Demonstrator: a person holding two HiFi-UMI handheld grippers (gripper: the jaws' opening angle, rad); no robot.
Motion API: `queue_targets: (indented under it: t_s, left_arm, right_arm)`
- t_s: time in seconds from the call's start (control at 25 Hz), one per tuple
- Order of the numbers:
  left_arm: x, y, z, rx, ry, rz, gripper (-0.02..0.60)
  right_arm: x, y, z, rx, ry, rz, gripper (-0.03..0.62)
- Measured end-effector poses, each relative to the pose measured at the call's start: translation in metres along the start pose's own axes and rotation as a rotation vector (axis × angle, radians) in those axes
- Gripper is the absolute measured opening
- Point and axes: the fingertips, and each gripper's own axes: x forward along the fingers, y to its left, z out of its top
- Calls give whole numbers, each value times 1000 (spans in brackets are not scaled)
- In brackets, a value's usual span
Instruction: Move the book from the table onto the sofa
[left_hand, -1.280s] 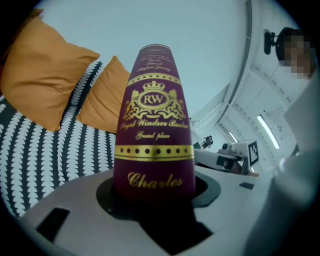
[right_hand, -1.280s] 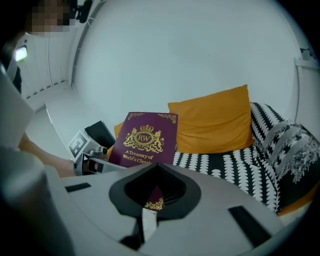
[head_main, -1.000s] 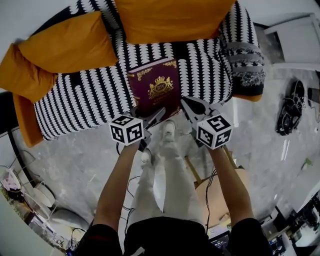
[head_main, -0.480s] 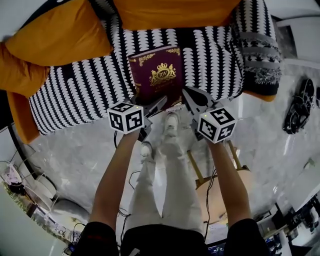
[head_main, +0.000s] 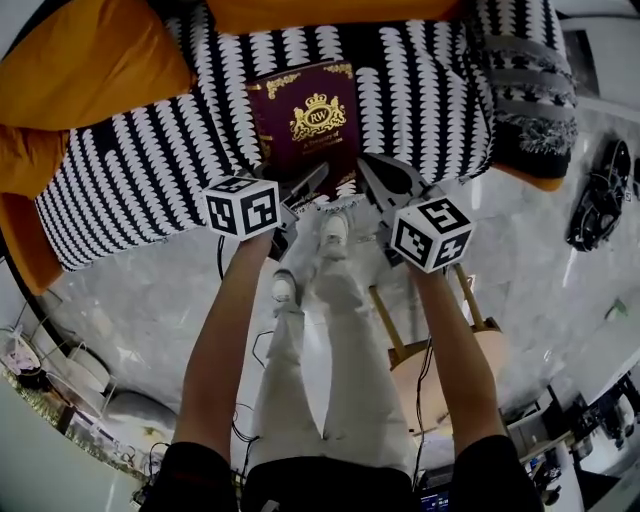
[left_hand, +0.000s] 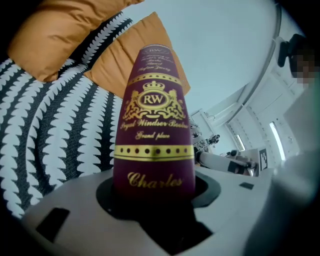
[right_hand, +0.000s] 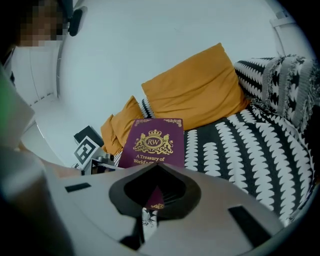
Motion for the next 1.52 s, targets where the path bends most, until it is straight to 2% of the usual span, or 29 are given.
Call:
queue_targets:
  t_s: [0.24,0.52,0.64,0.8,0.96,1.16,1.24,1.36,1.52]
  left_arm:
    - [16,10,-1,-56,-5,2,244]
    - [15,15,2,-108,-8,9,244]
    - [16,19,6,-132,-12,-14,244]
    - [25,33,-3,-172,3,-8,244]
    - [27,32,-6,-141,12,-8,244]
    - [14,41,-2,-138,-2,8,255]
    - [12,49,-3,-104,3,36,301]
    - [15,57,-4,-84,7,72,336]
    - [21,63,2,-60,-47,137,402]
  right_arm:
    - [1,-14,-5,6,8,-17,17]
    - [2,-10,-4,2,29,-30,17]
    - [9,-9,-5,-1,31,-27,17]
    - [19,-14,-14,15,49,-37,17]
    - [20,-12,-17,21,43,-24,17]
    - [28,2,-28,22,54,-18,17]
    - [34,4,-34,28,68,-21,17]
    - [38,-1,-38,38,83,-23,17]
    - [35,-10,-40,36,87,-18,17]
